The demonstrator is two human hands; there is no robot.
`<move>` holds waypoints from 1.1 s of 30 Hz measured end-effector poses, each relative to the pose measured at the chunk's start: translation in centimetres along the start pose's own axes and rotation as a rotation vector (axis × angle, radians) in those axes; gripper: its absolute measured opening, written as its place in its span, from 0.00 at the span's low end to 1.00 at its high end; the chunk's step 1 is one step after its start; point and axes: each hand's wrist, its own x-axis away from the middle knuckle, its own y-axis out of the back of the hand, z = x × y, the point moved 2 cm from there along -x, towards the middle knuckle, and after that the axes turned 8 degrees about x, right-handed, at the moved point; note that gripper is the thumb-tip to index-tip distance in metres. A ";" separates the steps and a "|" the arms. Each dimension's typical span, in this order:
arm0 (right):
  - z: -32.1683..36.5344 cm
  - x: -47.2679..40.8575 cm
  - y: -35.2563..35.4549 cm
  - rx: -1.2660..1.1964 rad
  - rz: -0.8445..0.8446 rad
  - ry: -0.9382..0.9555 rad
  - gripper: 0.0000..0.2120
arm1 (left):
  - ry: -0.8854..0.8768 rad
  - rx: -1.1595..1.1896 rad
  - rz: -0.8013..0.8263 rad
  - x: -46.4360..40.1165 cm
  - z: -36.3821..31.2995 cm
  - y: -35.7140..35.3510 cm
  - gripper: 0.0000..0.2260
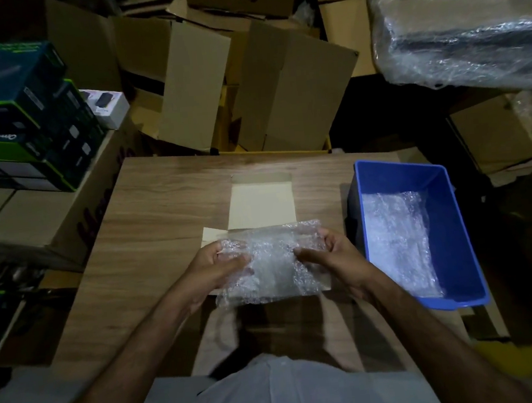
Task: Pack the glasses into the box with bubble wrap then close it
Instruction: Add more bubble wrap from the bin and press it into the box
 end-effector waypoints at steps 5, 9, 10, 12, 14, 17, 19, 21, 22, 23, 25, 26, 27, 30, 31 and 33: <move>-0.3 -0.4 0.5 -0.012 -0.117 -0.047 0.17 | 0.013 0.092 -0.026 -0.6 0.0 0.6 0.35; -0.2 -0.3 1.0 0.031 -0.116 -0.046 0.15 | 0.011 0.102 -0.043 -0.7 0.1 0.2 0.31; -0.1 -0.3 1.0 0.029 -0.102 -0.047 0.15 | 0.002 0.071 -0.057 -0.8 0.1 0.2 0.28; -0.3 -0.3 1.0 0.030 -0.107 -0.039 0.16 | -0.005 0.014 -0.088 -0.8 0.1 0.1 0.22; -0.6 -0.4 0.8 0.094 -0.183 -0.014 0.16 | -0.016 0.000 -0.096 -0.8 0.1 0.0 0.14; -0.9 -0.7 0.2 0.263 -0.349 0.094 0.18 | -0.054 -0.008 -0.147 -0.7 0.0 -0.8 0.09; -0.5 -0.7 -0.6 0.320 -0.424 0.178 0.18 | -0.073 0.002 -0.185 -0.6 0.0 -1.5 0.08; 0.0 -0.5 -1.8 0.313 -0.383 0.250 0.15 | -0.083 0.025 -0.193 -0.3 -0.1 -2.5 0.08; 0.1 -0.3 -2.4 0.331 -0.334 0.298 0.12 | -0.094 0.033 -0.184 -0.2 -0.2 -3.0 0.08; 0.2 -0.1 -3.0 0.385 -0.310 0.362 0.09 | -0.111 0.035 -0.171 0.0 -0.3 -3.5 0.08; -0.1 0.0 -3.6 0.515 -0.265 0.456 0.07 | -0.158 0.027 -0.156 0.4 -0.7 -4.2 0.08; -0.2 0.0 -3.8 0.536 -0.218 0.453 0.08 | -0.182 0.012 -0.144 0.5 -1.0 -4.4 0.08; -0.1 0.1 -4.0 0.528 -0.155 0.422 0.09 | -0.190 -0.007 -0.130 0.7 -1.2 -4.6 0.09; 0.4 1.0 -4.3 0.491 0.030 0.363 0.15 | -0.151 -0.067 -0.039 1.2 -1.8 -5.0 0.17; 0.5 1.3 -4.1 0.465 0.065 0.344 0.18 | -0.141 -0.115 -0.020 1.4 -2.1 -5.0 0.19; 0.2 1.4 -3.3 0.446 0.084 0.286 0.22 | -0.165 -0.247 0.009 1.7 -2.6 -4.9 0.22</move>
